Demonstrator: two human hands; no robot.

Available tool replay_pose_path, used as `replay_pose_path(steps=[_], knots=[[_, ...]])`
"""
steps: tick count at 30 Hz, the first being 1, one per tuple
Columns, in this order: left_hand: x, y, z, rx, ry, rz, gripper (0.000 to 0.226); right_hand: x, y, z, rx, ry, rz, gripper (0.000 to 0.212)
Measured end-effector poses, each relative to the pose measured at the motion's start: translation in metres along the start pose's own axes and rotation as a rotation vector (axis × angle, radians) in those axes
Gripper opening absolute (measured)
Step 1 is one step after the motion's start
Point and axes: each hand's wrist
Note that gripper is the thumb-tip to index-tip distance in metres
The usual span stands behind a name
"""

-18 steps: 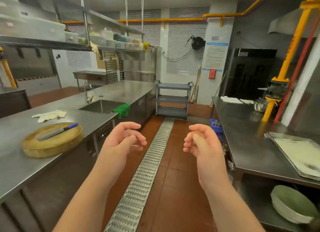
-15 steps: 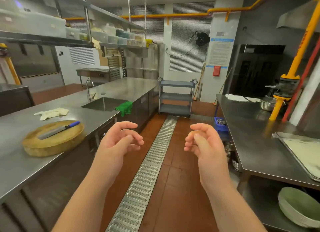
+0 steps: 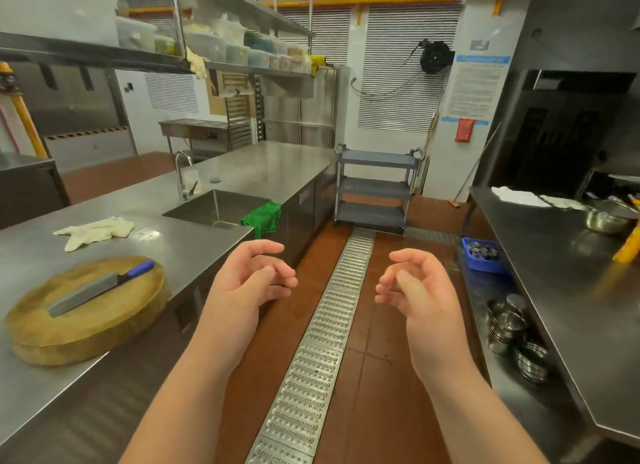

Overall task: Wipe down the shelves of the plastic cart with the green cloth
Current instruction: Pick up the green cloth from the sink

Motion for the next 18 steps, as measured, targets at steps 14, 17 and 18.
replay_pose_path(steps=[14,17,18], knots=[[-0.226,0.089,-0.133,0.008,-0.051,-0.074,0.032,-0.231,-0.028,0.122,0.029,0.001,0.095,0.026],[-0.284,0.122,-0.167,-0.023,-0.067,-0.064,0.032,-0.298,-0.041,0.156,0.025,0.023,0.094,0.024],[-0.304,0.131,-0.177,-0.033,-0.075,-0.061,0.033,-0.322,-0.045,0.165,0.022,0.037,0.090,0.024]])
Point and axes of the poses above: each hand's wrist, its own x-axis away from the middle knuckle, its own y-axis out of the palm, z = x × y, and after that the axes turned 8 degrees about x, right-handed
